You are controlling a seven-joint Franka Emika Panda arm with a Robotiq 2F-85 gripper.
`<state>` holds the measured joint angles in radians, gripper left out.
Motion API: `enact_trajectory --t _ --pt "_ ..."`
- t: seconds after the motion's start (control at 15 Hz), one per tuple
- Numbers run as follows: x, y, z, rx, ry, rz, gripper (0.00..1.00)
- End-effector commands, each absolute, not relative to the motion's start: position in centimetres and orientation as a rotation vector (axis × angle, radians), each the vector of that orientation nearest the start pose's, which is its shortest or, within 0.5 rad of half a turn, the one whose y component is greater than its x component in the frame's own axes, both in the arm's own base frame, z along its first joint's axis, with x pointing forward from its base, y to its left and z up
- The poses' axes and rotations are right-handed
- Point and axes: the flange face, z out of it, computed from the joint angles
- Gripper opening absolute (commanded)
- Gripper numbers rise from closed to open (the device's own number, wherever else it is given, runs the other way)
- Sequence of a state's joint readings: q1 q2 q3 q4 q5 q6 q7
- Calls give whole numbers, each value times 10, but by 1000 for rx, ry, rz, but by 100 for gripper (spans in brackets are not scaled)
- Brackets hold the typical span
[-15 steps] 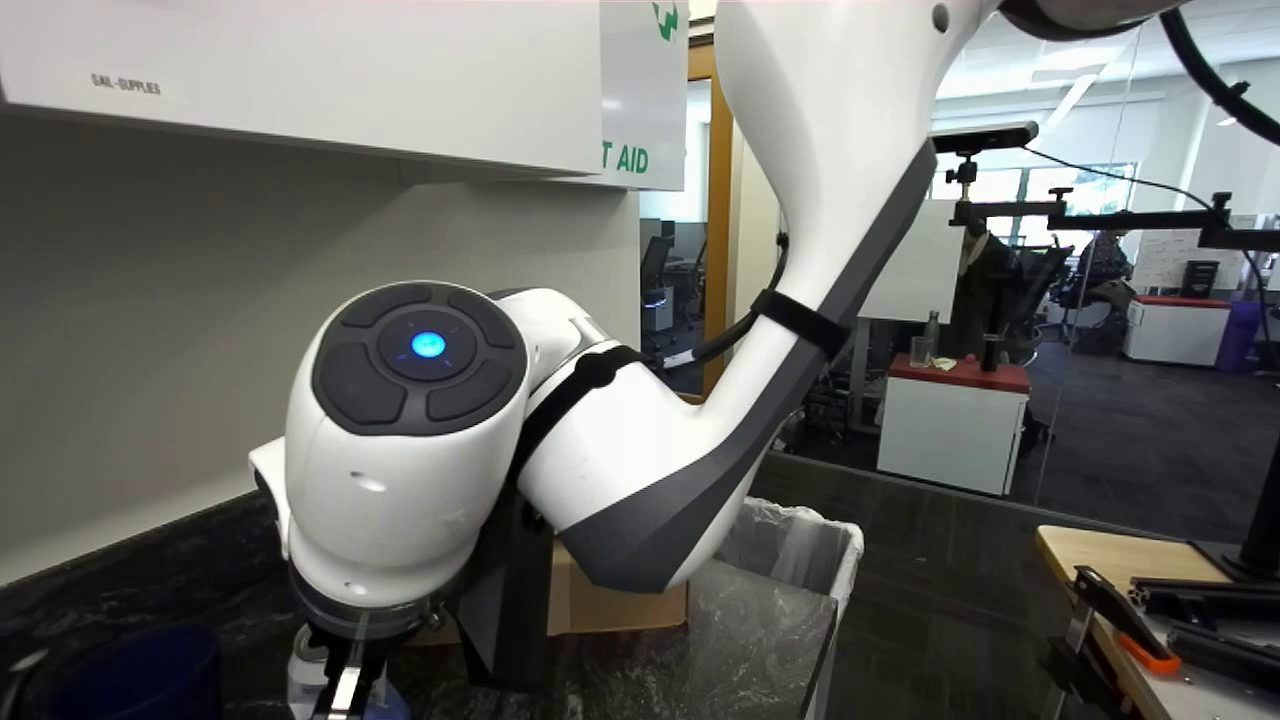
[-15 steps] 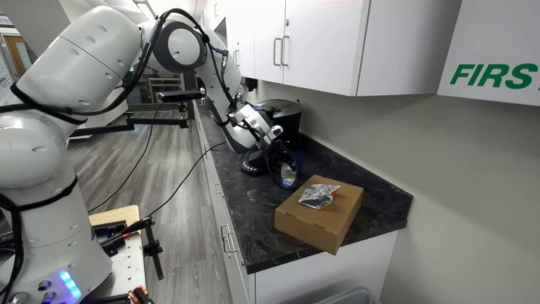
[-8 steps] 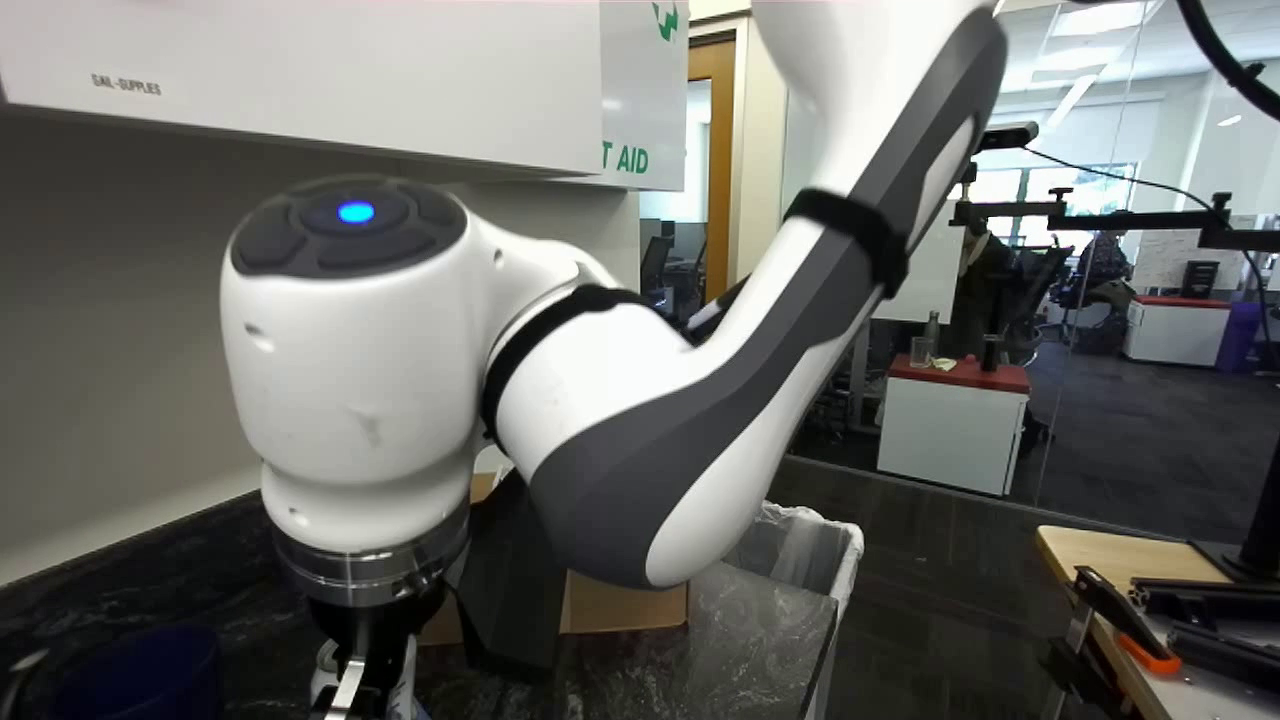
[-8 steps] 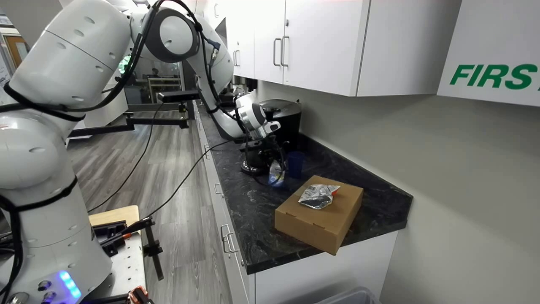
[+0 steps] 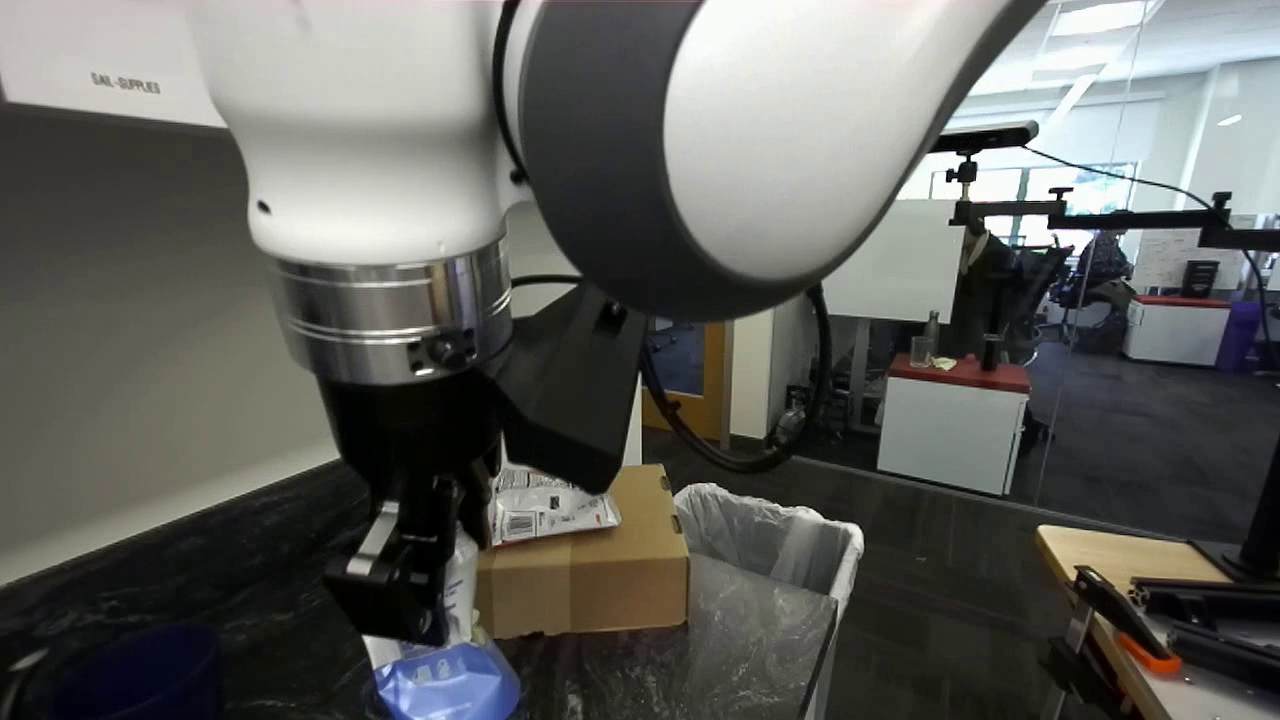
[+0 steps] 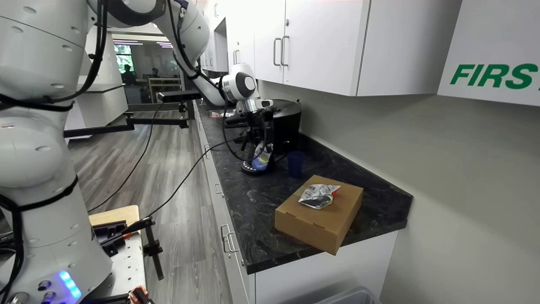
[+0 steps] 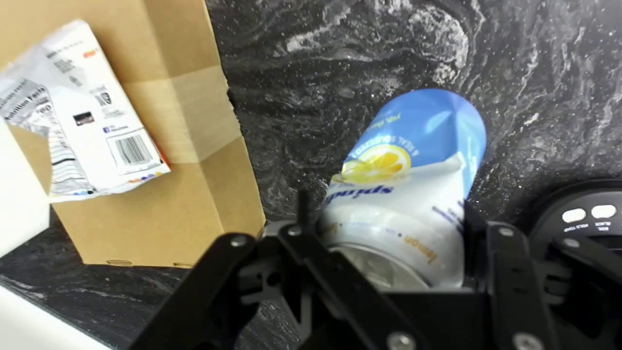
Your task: Throw the paper, can, and packet in the bin
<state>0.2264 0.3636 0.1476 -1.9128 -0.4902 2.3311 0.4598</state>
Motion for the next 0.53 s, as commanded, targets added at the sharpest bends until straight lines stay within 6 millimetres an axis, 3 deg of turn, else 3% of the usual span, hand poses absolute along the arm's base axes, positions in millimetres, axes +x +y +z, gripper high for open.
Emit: enact_trajectory --t 0.0,0.47 --pt "568 202 348 -3408 -323 -224 40" --pt "549 191 394 -3354 -202 -90 40"
